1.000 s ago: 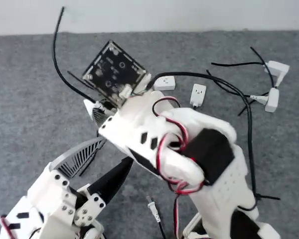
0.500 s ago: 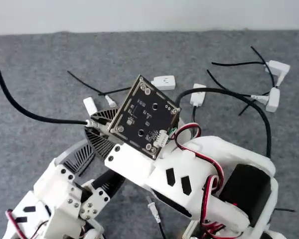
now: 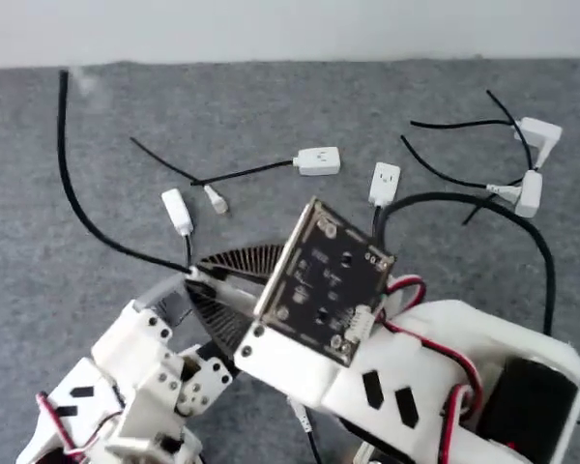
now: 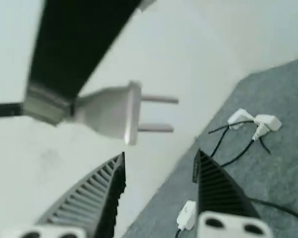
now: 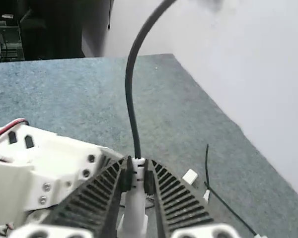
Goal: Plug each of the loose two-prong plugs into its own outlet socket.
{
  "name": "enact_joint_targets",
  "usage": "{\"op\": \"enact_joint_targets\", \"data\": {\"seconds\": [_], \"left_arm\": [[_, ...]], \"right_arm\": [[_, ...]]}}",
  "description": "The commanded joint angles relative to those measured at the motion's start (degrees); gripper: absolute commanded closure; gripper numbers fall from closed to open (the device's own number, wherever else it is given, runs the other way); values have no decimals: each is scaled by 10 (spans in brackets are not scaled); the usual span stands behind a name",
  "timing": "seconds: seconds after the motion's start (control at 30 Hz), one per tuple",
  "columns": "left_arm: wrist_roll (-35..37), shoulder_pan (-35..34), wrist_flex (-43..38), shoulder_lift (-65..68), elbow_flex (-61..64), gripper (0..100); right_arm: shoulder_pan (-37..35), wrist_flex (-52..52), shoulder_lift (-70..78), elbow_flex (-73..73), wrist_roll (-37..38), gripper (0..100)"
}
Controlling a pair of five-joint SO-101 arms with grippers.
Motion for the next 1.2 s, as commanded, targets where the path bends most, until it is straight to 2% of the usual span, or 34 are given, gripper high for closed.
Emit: {"op": "enact_joint_targets", "data": {"seconds": [0.0, 0.17, 0.37, 0.5, 0.63, 0.77, 0.87, 1.0, 1.1, 1.17], "left_arm": [[-2, -46, -16, -6, 29, 783], [15, -110, -28, -6, 102, 783], [107, -158, -28, -5, 138, 783], [181, -222, -43, -3, 154, 783], [219, -287, -121, -3, 235, 783], [226, -347, -244, -3, 335, 783], [227, -374, -304, -3, 380, 783], [254, -375, -282, -2, 382, 783], [258, -375, -280, -2, 382, 783], [258, -375, -280, -2, 382, 783]], "right_arm": [[-2, 31, -25, -26, 2, 991], [13, 38, -43, -24, 2, 991], [107, 88, -39, -9, 4, 991], [169, 80, -45, 47, -25, 990], [258, 27, -40, 107, -157, 990], [299, -21, -39, 279, -163, 990], [304, -105, -40, 477, -163, 990], [302, -327, -39, 724, -163, 990], [296, -487, -39, 840, -162, 990], [292, -548, -38, 877, -162, 991]]}}
